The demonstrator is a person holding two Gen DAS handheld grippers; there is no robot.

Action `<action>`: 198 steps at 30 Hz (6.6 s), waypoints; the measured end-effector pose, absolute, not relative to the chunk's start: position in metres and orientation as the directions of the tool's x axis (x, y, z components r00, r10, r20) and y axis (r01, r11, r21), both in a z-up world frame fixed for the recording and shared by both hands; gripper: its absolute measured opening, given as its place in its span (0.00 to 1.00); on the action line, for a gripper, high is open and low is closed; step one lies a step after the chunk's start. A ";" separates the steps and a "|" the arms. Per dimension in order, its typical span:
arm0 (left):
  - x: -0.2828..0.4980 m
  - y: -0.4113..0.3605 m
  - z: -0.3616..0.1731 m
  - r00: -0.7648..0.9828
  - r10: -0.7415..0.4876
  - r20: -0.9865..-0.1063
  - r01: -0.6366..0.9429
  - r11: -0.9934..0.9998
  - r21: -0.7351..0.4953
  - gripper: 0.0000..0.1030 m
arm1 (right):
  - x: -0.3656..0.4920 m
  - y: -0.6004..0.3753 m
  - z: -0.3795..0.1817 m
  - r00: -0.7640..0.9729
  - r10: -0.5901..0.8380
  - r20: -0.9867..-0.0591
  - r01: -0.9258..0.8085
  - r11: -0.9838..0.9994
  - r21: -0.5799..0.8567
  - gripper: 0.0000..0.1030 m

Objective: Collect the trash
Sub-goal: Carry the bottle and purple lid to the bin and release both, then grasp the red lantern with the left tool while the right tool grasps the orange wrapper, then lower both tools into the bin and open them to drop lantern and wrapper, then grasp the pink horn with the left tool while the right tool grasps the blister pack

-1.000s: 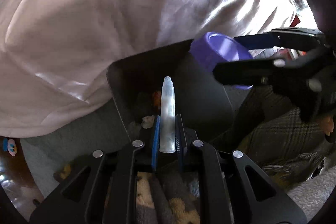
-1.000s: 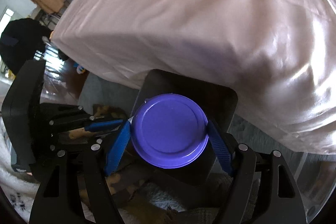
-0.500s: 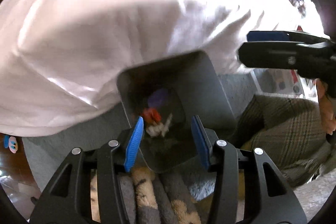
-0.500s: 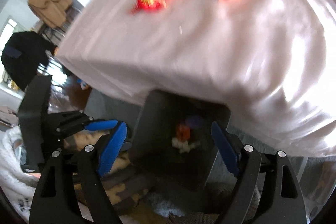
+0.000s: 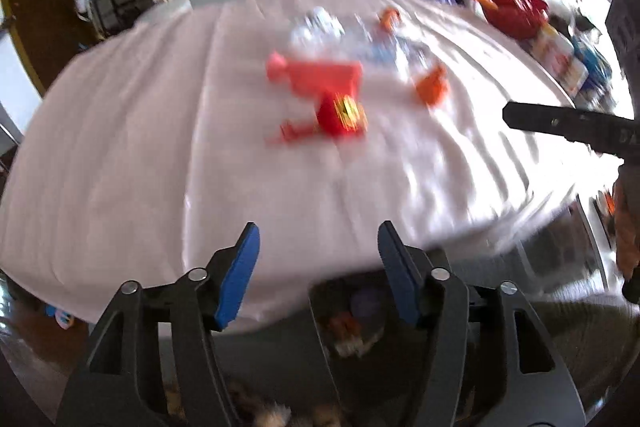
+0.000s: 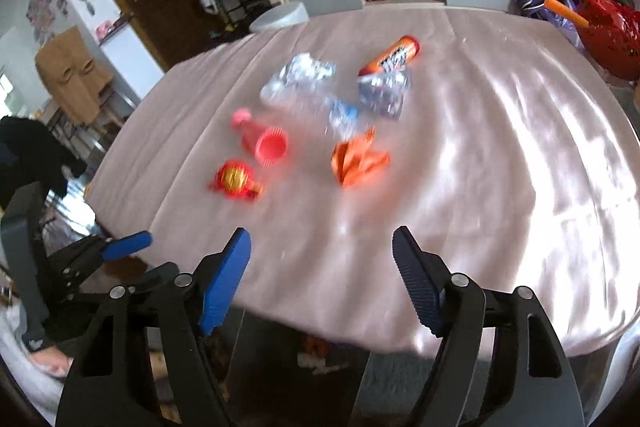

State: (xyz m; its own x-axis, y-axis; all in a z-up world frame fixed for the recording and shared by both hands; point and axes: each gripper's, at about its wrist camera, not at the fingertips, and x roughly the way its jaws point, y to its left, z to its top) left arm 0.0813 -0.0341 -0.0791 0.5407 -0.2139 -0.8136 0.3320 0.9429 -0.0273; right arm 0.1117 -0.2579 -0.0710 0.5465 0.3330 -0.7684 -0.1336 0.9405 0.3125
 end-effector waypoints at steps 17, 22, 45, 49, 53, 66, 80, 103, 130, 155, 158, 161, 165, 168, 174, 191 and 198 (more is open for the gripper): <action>0.150 -0.061 -0.087 0.577 -0.188 -0.795 0.295 0.955 -0.012 0.64 | 0.178 -0.254 -0.095 0.514 0.303 -0.803 -0.052 0.945 0.323 0.48; 0.166 -0.066 -0.101 0.544 -0.192 -0.817 0.287 0.957 -0.034 0.64 | 0.183 -0.254 -0.102 0.501 0.289 -0.816 -0.044 0.950 0.310 0.48; 0.164 -0.052 -0.084 0.531 -0.272 -0.802 0.312 0.943 -0.114 0.30 | 0.153 -0.254 -0.088 0.528 0.278 -0.802 -0.116 0.960 0.257 0.07; 0.145 -0.049 -0.068 0.548 -0.282 -0.788 0.332 0.937 -0.105 0.30 | 0.145 -0.250 -0.079 0.536 0.293 -0.792 -0.134 0.955 0.263 0.07; 0.121 -0.043 -0.053 0.563 -0.285 -0.776 0.351 0.932 -0.088 0.30 | 0.126 -0.245 -0.065 0.556 0.299 -0.775 -0.165 0.954 0.250 0.07; 0.043 -0.019 -0.078 0.497 -0.306 -0.812 0.352 0.926 -0.133 0.30 | 0.049 -0.226 -0.071 0.521 0.304 -0.797 -0.257 0.947 0.193 0.07; 0.001 -0.039 -0.155 0.328 -0.279 -0.903 0.405 0.905 -0.132 0.30 | 0.011 -0.205 -0.155 0.338 0.281 -0.898 -0.269 0.944 0.194 0.07; 0.001 -0.040 -0.195 0.246 -0.205 -0.947 0.401 0.911 -0.094 0.54 | 0.017 -0.203 -0.187 0.241 0.246 -0.939 -0.231 0.954 0.191 0.22; 0.064 -0.017 -0.081 0.532 -0.200 -0.823 0.295 0.954 -0.041 0.92 | 0.098 -0.270 -0.065 0.579 0.191 -0.792 -0.088 0.981 0.172 0.94; 0.236 -0.080 -0.073 0.595 -0.102 -0.797 0.168 0.986 0.000 0.92 | 0.236 -0.292 -0.097 0.583 0.175 -0.793 -0.063 0.983 0.170 0.66; 0.242 -0.085 -0.081 0.569 -0.091 -0.817 0.172 0.985 0.010 0.92 | 0.241 -0.285 -0.100 0.585 0.169 -0.793 -0.083 0.985 0.149 0.66; 0.246 -0.090 -0.091 0.549 -0.067 -0.833 0.182 0.982 0.041 0.92 | 0.246 -0.278 -0.106 0.581 0.158 -0.798 -0.095 0.988 0.126 0.66; 0.249 -0.084 -0.097 0.538 -0.064 -0.841 0.175 0.984 0.037 0.92 | 0.252 -0.272 -0.113 0.576 0.171 -0.800 -0.112 0.985 0.130 0.65; 0.250 -0.081 -0.099 0.520 -0.082 -0.850 0.180 0.984 0.015 0.92 | 0.254 -0.267 -0.115 0.571 0.187 -0.799 -0.133 0.982 0.135 0.58; 0.244 -0.084 -0.111 0.447 -0.136 -0.884 0.231 0.972 -0.033 0.82 | 0.250 -0.258 -0.117 0.554 0.215 -0.804 -0.163 0.975 0.149 0.27; 0.201 -0.066 -0.069 0.540 -0.167 -0.825 0.309 0.951 0.010 0.32 | 0.189 -0.276 -0.064 0.629 0.208 -0.750 -0.151 0.978 0.144 0.26; 0.140 -0.050 -0.044 0.564 -0.207 -0.799 0.377 0.926 0.027 0.32 | 0.138 -0.266 -0.037 0.658 0.226 -0.719 -0.183 0.973 0.138 0.26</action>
State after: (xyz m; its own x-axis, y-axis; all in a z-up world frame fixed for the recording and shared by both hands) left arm 0.1397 -0.0501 -0.0444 0.5643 -0.2067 -0.7992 0.3770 0.9258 0.0267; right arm 0.1375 -0.2661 -0.0373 0.6576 0.2258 -0.7187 -0.1830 0.9733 0.1383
